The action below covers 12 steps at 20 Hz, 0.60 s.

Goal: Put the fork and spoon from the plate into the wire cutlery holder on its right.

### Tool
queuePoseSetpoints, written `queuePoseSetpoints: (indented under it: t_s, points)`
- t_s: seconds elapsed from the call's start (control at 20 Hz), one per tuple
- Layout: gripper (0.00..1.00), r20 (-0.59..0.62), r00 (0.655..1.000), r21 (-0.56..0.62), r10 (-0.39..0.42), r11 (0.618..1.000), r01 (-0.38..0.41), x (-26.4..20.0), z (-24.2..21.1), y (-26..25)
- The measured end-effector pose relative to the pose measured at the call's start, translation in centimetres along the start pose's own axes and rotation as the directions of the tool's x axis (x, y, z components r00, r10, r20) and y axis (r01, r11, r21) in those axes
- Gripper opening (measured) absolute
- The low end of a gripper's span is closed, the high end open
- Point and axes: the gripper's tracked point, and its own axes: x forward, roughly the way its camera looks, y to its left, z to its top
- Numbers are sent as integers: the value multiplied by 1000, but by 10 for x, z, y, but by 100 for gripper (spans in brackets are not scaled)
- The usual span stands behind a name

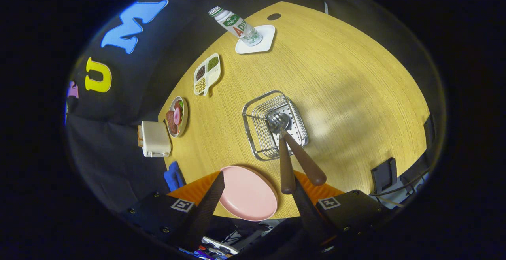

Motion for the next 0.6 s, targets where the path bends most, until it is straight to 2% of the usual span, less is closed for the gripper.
queuePoseSetpoints:
  t_s: [0.3, 0.6]
  points:
    - [98, 111, 992, -143, -66, 986, 82, -9, -3, 9]
    - [98, 212, 977, -211, -19, 975, 65, -42, 4, 43]
